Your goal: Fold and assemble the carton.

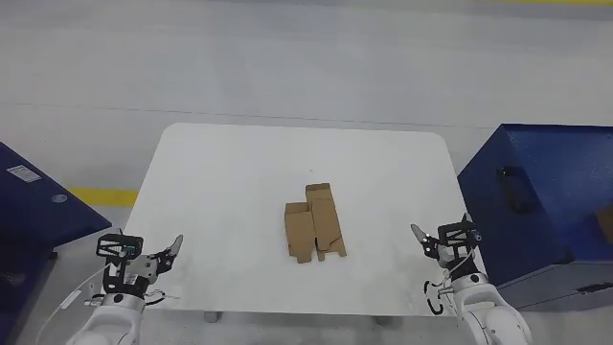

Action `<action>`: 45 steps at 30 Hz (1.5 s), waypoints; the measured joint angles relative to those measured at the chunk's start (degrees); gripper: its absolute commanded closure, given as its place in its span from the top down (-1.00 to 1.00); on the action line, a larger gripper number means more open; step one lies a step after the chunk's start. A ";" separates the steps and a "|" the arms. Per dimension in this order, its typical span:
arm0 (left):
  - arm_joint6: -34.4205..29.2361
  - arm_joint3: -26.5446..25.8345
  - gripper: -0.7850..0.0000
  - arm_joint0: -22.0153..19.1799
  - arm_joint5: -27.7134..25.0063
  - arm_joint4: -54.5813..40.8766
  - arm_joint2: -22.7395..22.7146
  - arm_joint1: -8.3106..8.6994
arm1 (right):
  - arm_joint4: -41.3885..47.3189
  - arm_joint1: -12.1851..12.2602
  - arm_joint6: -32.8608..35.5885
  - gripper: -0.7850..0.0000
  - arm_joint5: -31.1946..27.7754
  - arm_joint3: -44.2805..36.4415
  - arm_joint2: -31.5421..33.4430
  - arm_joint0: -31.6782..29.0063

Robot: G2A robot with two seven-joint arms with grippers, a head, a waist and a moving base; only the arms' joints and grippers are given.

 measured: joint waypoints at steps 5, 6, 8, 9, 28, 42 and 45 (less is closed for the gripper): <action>0.00 0.00 1.00 0.00 0.00 0.00 0.00 0.00 | 0.00 0.00 0.00 1.00 0.00 0.00 0.00 0.00; 0.00 0.00 1.00 0.00 0.00 0.00 0.00 0.00 | 0.00 0.00 0.00 1.00 0.00 0.00 0.00 0.00; 0.00 0.00 1.00 0.00 0.00 0.00 0.00 0.00 | 0.00 0.00 0.00 1.00 0.00 0.00 0.00 0.00; 0.00 -0.01 1.00 0.00 -0.02 -0.02 0.02 0.00 | 0.00 0.00 0.00 1.00 0.00 0.00 0.00 0.00; -40.87 1.78 1.00 -18.30 -8.39 -56.68 9.33 -1.74 | 0.00 0.00 0.00 1.00 0.00 0.00 0.00 0.00; -56.00 31.20 1.00 -41.05 -15.39 -73.36 27.86 -5.09 | 0.00 0.00 0.00 1.00 0.00 0.00 0.00 0.00; -55.98 34.99 1.00 -44.01 -16.17 -74.04 30.26 -5.83 | 0.00 0.00 0.00 1.00 0.00 0.00 0.00 0.00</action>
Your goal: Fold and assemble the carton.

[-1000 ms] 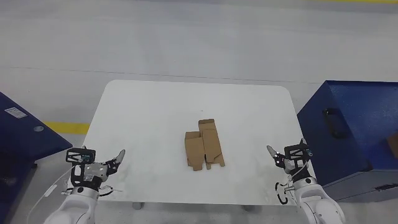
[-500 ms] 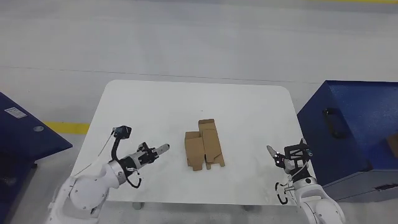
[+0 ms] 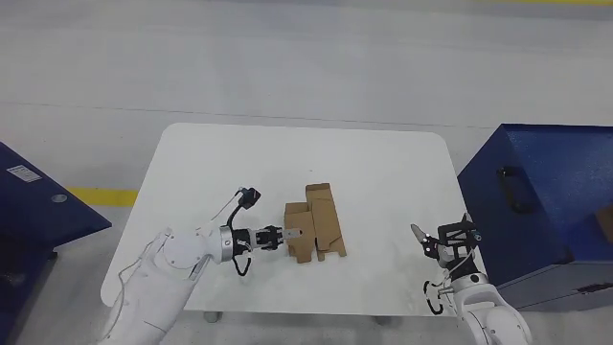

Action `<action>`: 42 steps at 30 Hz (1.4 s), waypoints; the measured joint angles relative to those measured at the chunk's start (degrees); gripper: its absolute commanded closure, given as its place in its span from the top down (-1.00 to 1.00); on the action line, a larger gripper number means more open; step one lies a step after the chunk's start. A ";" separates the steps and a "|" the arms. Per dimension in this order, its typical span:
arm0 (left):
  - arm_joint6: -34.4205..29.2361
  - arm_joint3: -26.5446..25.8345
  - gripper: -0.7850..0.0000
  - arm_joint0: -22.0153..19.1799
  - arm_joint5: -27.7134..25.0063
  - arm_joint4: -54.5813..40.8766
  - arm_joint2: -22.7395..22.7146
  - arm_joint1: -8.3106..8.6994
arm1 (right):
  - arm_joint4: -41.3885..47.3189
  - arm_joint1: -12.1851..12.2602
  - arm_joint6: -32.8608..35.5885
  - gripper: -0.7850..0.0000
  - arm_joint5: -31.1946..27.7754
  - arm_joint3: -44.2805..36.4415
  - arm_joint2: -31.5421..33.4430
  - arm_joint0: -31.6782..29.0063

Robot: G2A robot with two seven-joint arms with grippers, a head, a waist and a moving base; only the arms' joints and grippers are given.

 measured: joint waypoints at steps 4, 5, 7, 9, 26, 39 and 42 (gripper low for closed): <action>1.02 5.89 0.77 -4.17 -0.21 0.60 3.77 -1.26 | 0.00 0.00 0.00 1.00 0.00 0.00 0.00 0.00; 1.28 7.10 0.75 -4.89 -0.24 0.76 4.52 -1.52 | 0.00 0.00 0.00 1.00 0.00 0.00 0.00 0.00; 1.55 9.71 0.95 -6.25 -0.54 0.52 5.92 -2.08 | 0.00 0.00 0.00 1.00 0.00 0.00 0.00 0.00; 1.97 11.71 0.95 -7.17 -0.93 0.49 6.76 -2.45 | 0.00 0.00 0.00 1.00 0.00 0.00 0.00 0.00; 5.18 23.14 -1.00 -12.16 -1.63 -1.80 11.55 -5.51 | 0.00 0.00 0.00 1.00 0.00 0.00 0.00 0.00; -1.24 29.06 -1.00 -14.88 -8.07 -10.32 9.59 -6.20 | 0.27 -0.02 0.21 1.00 -0.24 0.03 0.00 0.05; -5.01 26.81 -1.00 -14.21 -11.21 -12.51 6.96 -4.98 | 5.26 -0.09 3.42 1.00 -1.73 0.29 1.41 1.30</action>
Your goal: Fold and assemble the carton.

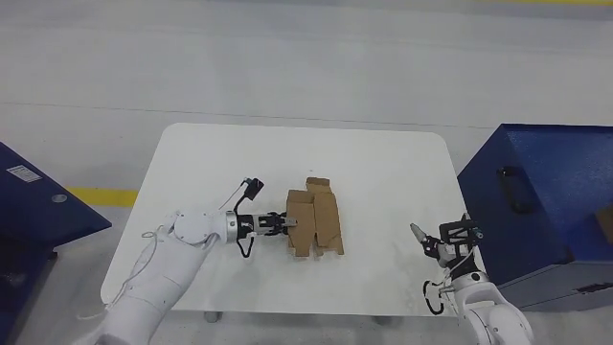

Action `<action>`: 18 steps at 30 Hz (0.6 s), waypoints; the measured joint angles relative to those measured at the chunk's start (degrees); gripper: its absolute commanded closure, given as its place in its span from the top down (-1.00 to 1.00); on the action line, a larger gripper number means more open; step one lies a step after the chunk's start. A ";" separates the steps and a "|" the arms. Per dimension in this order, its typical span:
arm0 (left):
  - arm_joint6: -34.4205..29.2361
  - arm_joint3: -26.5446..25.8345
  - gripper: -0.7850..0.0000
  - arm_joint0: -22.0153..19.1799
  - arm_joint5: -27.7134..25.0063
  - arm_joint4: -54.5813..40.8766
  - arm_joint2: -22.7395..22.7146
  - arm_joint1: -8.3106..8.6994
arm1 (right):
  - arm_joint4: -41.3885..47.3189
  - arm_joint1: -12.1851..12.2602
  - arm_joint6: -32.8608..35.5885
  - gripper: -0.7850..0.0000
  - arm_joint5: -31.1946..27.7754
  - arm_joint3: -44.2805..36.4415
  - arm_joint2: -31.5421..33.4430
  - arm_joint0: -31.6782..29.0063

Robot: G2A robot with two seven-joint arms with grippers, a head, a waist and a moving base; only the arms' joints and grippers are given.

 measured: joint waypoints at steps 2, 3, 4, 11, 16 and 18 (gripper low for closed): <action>-2.15 -3.33 -1.00 1.53 -1.62 -0.80 -2.35 1.24 | 4.43 -0.05 2.55 1.00 -0.95 0.16 1.09 1.27; -3.04 -5.30 -1.00 2.51 -2.12 -1.10 -3.55 1.86 | 6.30 -0.05 3.70 1.00 -1.69 0.06 1.53 1.74; -4.19 -8.40 -1.00 4.13 -2.32 -1.52 -5.35 2.76 | 8.64 -0.03 5.24 1.00 -2.64 -0.21 2.19 2.22; -11.95 -33.83 -1.00 17.42 4.51 -2.37 -17.79 7.94 | 24.29 0.27 18.65 1.00 -7.62 -3.42 5.71 3.88; -13.00 -40.41 -1.00 20.39 6.54 -2.52 -20.37 8.68 | 29.11 0.38 25.03 1.00 -7.25 -4.61 6.11 4.77; -12.98 -39.89 -1.00 20.30 6.49 -2.52 -20.29 8.66 | 28.82 0.38 24.41 1.00 -7.25 -4.57 6.10 4.75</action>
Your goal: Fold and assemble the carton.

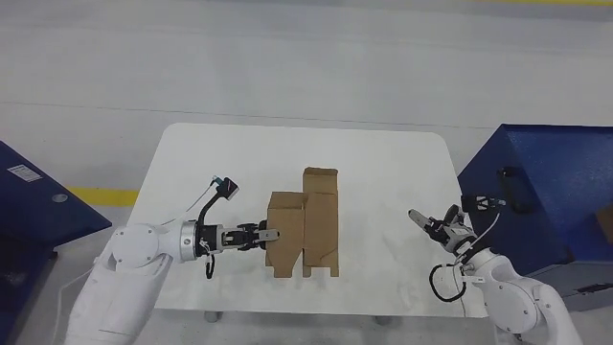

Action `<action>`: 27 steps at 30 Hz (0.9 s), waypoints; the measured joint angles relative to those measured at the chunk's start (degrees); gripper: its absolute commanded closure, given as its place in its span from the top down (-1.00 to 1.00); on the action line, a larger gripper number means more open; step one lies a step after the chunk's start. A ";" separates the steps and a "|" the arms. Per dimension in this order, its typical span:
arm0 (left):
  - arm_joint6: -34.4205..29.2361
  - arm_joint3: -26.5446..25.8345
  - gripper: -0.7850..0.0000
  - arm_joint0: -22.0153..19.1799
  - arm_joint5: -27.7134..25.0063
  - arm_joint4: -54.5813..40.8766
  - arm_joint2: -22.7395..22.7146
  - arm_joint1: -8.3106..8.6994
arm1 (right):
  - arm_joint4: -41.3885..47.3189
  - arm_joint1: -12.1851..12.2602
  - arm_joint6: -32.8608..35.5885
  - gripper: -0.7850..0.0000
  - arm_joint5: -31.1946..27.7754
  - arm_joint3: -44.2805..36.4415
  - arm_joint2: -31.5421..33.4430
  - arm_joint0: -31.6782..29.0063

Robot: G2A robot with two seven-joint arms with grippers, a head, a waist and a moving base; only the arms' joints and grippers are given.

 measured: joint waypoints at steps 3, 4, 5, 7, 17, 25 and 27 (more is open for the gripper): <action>0.00 -0.02 -1.00 0.01 0.00 0.00 -0.01 0.00 | -0.01 0.00 -0.02 1.00 -0.01 0.00 0.00 0.00; 0.00 -0.03 -1.00 0.01 0.00 0.00 -0.01 0.00 | 0.00 0.00 -0.01 1.00 -0.01 0.00 0.00 0.00; 0.00 -0.04 -1.00 0.01 0.00 0.00 -0.01 0.00 | 0.01 0.00 0.00 1.00 -0.01 0.00 0.00 0.00; 0.00 -0.04 -1.00 0.01 0.00 0.00 -0.01 0.00 | 0.01 0.00 0.00 1.00 -0.01 0.00 0.00 0.00; 0.00 -0.04 -1.00 0.01 0.00 0.00 -0.01 0.00 | 31.72 0.58 28.12 1.00 6.61 -3.09 -0.51 3.95; 0.31 -0.26 -1.00 0.18 0.11 0.06 0.03 0.00 | 55.47 0.80 53.78 1.00 21.21 13.79 -9.64 20.58; 1.27 -1.13 -1.00 0.74 0.59 -0.13 0.20 0.06 | 58.80 0.47 56.54 1.00 22.02 18.13 -12.86 24.47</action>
